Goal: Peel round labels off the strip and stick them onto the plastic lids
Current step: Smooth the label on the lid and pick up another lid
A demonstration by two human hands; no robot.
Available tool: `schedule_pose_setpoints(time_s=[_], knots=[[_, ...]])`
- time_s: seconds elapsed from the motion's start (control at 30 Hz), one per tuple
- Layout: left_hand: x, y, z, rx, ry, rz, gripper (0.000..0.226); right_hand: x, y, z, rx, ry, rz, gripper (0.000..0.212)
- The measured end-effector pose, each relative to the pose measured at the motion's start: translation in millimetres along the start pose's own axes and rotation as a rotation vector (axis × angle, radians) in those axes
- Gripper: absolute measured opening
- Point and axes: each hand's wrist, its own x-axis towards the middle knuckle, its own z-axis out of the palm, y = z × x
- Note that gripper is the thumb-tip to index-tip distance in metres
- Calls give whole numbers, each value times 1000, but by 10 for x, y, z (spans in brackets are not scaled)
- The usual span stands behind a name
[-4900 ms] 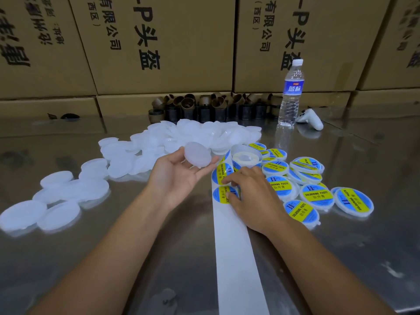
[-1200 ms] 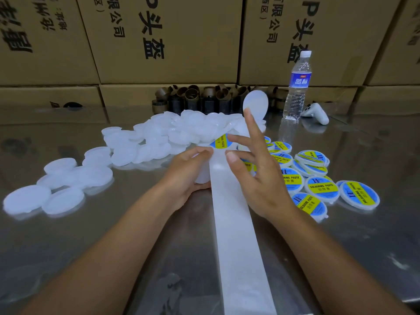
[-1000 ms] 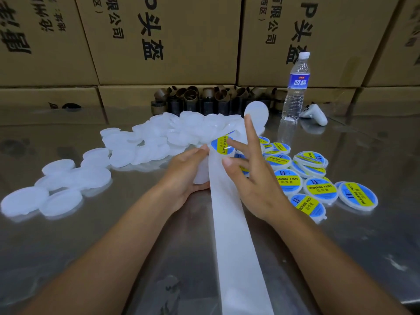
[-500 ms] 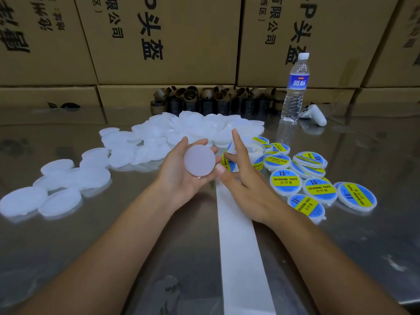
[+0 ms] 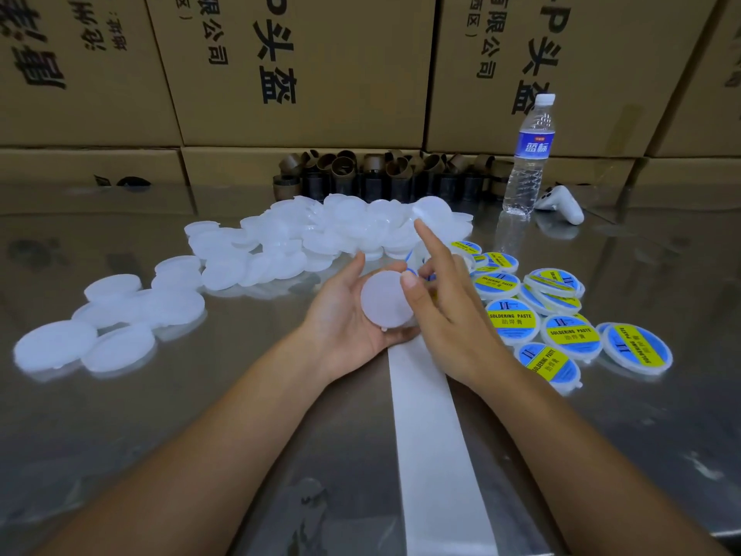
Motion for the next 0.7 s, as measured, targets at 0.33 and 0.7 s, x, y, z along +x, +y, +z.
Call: schedule_pose_setpoints(time_s=[0.33, 0.7], knots=[[13, 18, -12, 39, 29, -22, 54, 16, -106, -79, 72, 136, -50, 49], [2, -19, 103, 196, 7, 2, 63, 55, -174, -121, 359, 127, 29, 47]])
